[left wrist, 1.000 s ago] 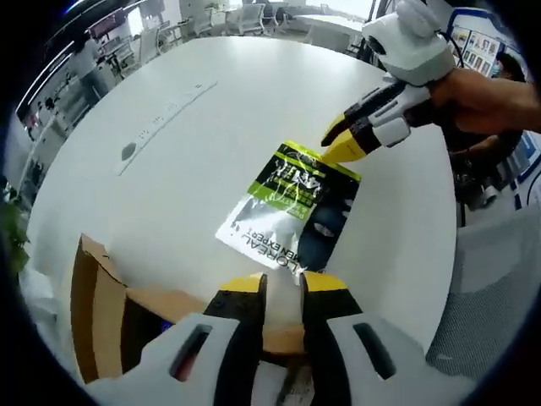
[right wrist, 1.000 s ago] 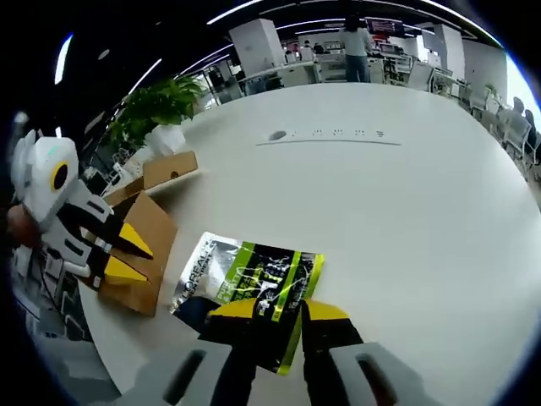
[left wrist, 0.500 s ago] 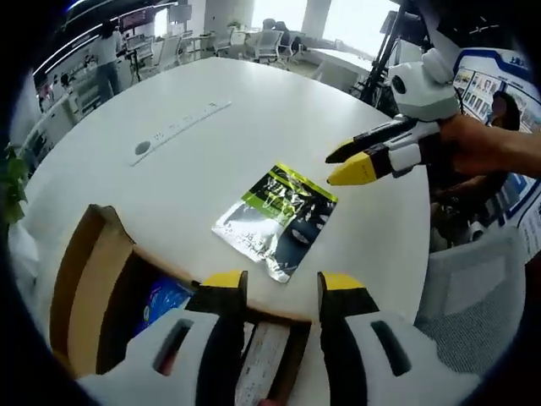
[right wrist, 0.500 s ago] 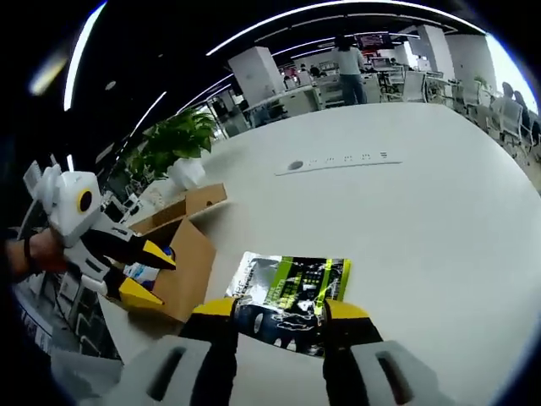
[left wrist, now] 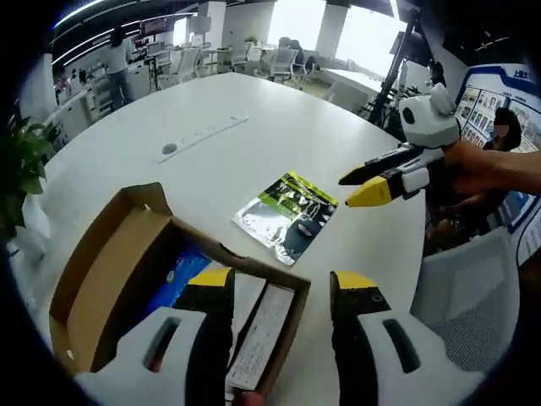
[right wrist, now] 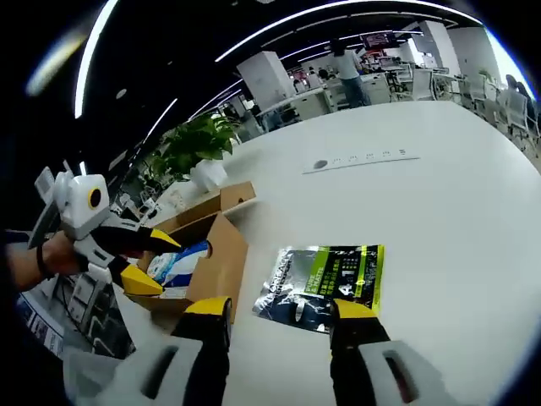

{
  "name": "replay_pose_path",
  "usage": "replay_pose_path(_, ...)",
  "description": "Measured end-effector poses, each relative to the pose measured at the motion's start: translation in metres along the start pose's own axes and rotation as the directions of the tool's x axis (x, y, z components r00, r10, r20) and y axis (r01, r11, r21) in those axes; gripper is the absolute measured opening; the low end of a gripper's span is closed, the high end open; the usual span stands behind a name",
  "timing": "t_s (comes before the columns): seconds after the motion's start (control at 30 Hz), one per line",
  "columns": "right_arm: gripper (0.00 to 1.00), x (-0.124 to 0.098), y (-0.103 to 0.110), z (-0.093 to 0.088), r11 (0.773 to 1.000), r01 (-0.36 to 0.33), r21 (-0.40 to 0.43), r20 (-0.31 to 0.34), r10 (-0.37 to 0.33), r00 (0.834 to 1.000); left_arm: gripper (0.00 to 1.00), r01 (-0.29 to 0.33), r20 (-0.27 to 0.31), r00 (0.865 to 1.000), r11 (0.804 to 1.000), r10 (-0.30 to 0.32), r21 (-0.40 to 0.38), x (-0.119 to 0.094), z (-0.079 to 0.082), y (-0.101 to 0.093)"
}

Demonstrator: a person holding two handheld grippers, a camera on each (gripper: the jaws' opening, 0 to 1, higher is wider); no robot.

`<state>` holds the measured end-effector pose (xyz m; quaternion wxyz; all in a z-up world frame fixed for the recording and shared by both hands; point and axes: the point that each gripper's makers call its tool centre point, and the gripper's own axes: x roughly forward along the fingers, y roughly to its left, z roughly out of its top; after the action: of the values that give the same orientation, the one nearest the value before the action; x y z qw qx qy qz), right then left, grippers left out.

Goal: Operate the shoe box by opening the lid, removing the specified soft item, and placing it in the target area until the item is outside and the box remains undamaged.

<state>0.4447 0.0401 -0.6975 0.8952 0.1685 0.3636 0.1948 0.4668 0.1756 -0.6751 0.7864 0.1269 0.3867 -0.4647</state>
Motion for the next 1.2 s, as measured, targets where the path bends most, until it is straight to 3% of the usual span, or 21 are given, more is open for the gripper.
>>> replay_pose_path(0.3, 0.51, 0.006, 0.018, -0.001, 0.997, -0.067, -0.021, -0.011, 0.067, 0.998, 0.50, -0.023, 0.016, 1.000, 1.000, 0.023, 0.000, -0.026, -0.016, 0.012)
replay_pose_path(0.63, 0.54, 0.008, 0.051, 0.005, 0.988, -0.149, -0.039, -0.007, 0.149, 0.989, 0.53, -0.062, 0.068, 0.995, 0.996, 0.067, -0.068, -0.058, -0.031, 0.029)
replay_pose_path(1.2, 0.54, 0.019, 0.094, -0.002, 0.973, -0.214, -0.085, -0.042, 0.212, 0.976, 0.55, -0.126, 0.099, 0.985, 0.980, 0.142, -0.151, -0.104, -0.073, 0.055)
